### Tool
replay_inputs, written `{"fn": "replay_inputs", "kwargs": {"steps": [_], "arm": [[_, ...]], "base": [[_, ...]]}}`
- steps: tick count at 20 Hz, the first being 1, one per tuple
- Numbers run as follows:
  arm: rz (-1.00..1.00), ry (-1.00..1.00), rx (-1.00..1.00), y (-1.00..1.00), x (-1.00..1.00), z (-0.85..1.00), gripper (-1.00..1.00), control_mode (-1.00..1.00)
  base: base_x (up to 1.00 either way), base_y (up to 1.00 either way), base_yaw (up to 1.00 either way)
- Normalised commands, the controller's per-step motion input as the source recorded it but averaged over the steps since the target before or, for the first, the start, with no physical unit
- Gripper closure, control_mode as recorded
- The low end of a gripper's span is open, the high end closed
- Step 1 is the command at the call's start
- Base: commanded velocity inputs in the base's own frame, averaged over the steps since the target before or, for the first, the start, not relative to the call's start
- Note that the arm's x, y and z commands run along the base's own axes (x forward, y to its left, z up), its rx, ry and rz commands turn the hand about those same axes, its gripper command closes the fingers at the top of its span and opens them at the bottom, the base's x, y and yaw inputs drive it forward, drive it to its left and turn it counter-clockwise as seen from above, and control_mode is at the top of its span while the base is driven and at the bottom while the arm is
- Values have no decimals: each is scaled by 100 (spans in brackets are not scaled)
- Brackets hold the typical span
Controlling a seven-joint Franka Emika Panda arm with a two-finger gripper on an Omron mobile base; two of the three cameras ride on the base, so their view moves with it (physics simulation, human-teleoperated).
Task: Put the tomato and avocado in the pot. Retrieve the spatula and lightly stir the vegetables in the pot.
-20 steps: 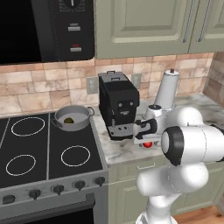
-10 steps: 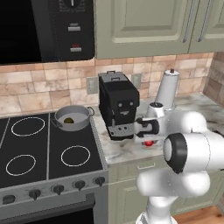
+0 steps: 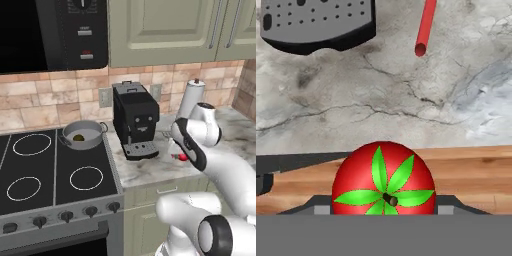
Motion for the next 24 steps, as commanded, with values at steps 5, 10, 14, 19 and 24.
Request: {"fn": "replay_inputs", "kwargs": {"steps": [5,10,14,19,24], "arm": [[0,0,3,-2,-95,68,100,-100],[0,-3,-1,12,-47,32,100,-100],[0,0,0,0,0,0,100,-100],[0,0,0,0,-2,0,100,-100],[0,0,0,0,-6,0,100,100]], "base": [[0,0,0],[0,0,0],[0,0,0],[0,0,0],[-55,23,0]]}}
